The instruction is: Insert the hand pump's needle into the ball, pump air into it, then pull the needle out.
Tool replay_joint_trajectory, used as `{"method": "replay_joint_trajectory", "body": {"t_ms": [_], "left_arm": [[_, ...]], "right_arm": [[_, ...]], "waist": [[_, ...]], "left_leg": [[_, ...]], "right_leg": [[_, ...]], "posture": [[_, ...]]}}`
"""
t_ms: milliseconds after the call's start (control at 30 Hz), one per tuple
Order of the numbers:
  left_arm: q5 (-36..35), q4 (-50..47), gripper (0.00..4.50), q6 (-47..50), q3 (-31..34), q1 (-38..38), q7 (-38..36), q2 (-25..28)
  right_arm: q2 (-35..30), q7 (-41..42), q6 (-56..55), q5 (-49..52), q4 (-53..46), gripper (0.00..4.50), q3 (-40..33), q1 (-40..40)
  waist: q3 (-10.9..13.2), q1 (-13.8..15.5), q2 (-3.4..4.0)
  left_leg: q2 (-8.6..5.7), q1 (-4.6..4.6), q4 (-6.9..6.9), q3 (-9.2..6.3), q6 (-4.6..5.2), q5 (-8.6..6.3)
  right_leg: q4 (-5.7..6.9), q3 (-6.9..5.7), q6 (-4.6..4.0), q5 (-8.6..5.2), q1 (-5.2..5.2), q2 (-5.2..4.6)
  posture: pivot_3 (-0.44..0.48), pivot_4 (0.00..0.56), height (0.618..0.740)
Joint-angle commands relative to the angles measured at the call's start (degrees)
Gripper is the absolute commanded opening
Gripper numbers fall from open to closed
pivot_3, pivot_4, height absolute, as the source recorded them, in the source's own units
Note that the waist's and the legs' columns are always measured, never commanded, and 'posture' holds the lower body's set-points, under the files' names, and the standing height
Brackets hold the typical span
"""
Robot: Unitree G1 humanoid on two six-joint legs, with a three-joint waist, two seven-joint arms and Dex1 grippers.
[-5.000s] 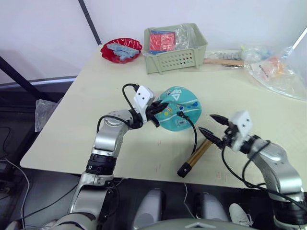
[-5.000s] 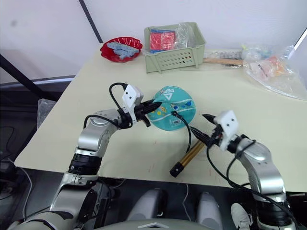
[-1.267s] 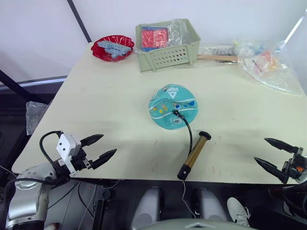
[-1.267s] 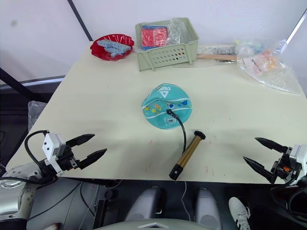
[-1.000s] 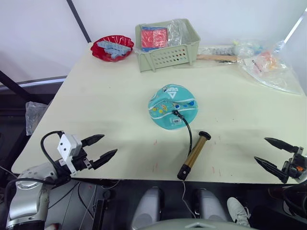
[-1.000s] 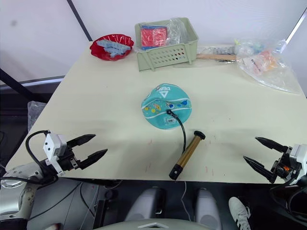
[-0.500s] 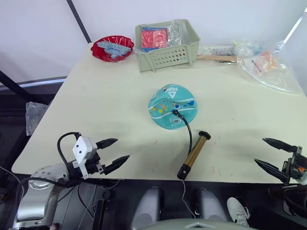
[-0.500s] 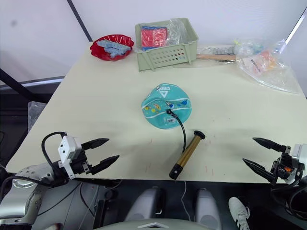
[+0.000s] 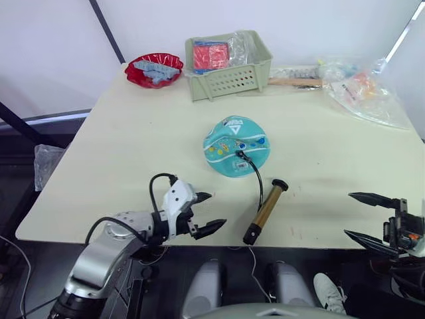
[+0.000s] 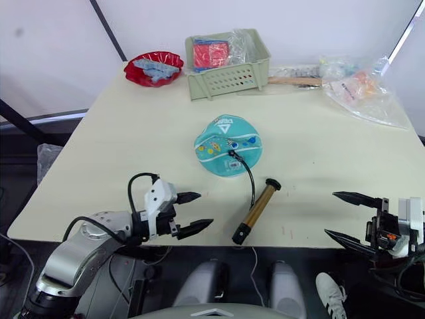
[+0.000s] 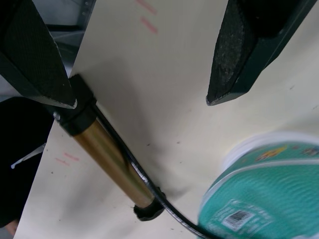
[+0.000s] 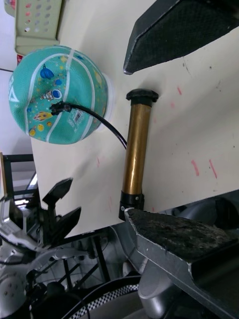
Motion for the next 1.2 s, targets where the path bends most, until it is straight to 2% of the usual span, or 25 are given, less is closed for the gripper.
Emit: {"method": "replay_joint_trajectory", "body": {"t_ms": [33,200,333,567,733,933,1067,1200], "left_arm": [[1.26,-0.8,4.44,2.04,-5.02,-3.58,1.28,-1.99],[3.78,3.53,4.44,7.16,-12.71,-11.42,6.09,-9.43],[5.17,6.35,4.44,10.31,-15.86,-15.18,8.56,-13.63],[8.38,10.03,4.44,15.73,-20.01,-19.44,13.1,-17.8],[9.39,10.45,4.44,18.99,-21.69,-20.49,15.02,-19.39],[10.63,10.44,4.44,22.09,-24.03,-20.69,16.76,-19.87],[12.18,10.04,4.44,23.12,-25.06,-20.71,18.09,-19.17],[12.9,9.77,4.44,23.35,-25.55,-20.35,18.56,-18.39]], "right_arm": [[-0.94,0.77,-0.06,0.84,-1.51,4.5,-0.48,-0.16],[-0.67,1.23,-0.78,0.4,-1.41,4.5,-0.88,0.93],[-0.22,1.03,-1.35,0.12,-1.66,4.5,-0.64,1.66],[0.23,0.29,-1.7,-0.21,-2.04,4.5,-0.41,2.07],[0.5,-0.32,-1.82,-0.29,-2.78,4.5,-0.41,2.74],[0.85,-0.8,-1.9,-0.19,-3.63,4.5,-0.46,3.44],[1.2,-0.95,-1.93,-0.03,-4.1,4.5,-0.49,3.8],[1.47,-0.93,-2.06,0.06,-4.48,4.5,-0.44,4.28]], "waist": [[0.0,-0.03,0.0],[0.0,0.1,-0.03],[0.0,-0.01,-0.04],[0.01,-0.02,-0.06],[0.01,-0.03,-0.08],[0.09,-0.19,-0.23],[0.11,-0.14,-0.28],[0.1,-0.08,-0.29]], "left_leg": [[0.0,0.01,0.0,0.02,0.0,0.0],[-0.02,-0.01,-0.01,0.23,0.0,0.0],[-0.09,-0.07,0.03,0.19,0.01,0.0],[-0.17,-0.01,0.02,0.36,0.05,-0.03],[-0.16,-0.17,0.02,0.86,0.1,-0.06],[-0.15,-0.09,0.38,2.15,0.63,-0.36],[-0.08,-0.17,0.7,2.41,0.87,-0.52],[-0.07,-0.18,0.71,2.46,0.93,-0.56]], "right_leg": [[0.0,0.02,-0.06,0.03,0.0,0.01],[-0.01,0.2,-0.05,0.19,-0.07,0.02],[-0.02,0.34,0.01,0.22,-0.07,0.09],[-0.01,0.66,0.04,0.21,-0.09,0.09],[0.05,1.22,0.24,0.34,-0.59,0.16],[-0.01,2.95,0.74,0.79,-1.13,0.36],[-0.03,3.24,1.0,0.86,-1.2,0.41],[-0.05,3.28,0.81,0.97,-1.21,0.4]], "posture": [[0.0,0.15,0.738],[0.0,0.15,0.738],[0.0,0.15,0.738],[0.0,0.15,0.738],[0.0,0.15,0.738],[0.0,0.15,0.738],[0.0,0.15,0.738],[0.0,0.15,0.738]]}}
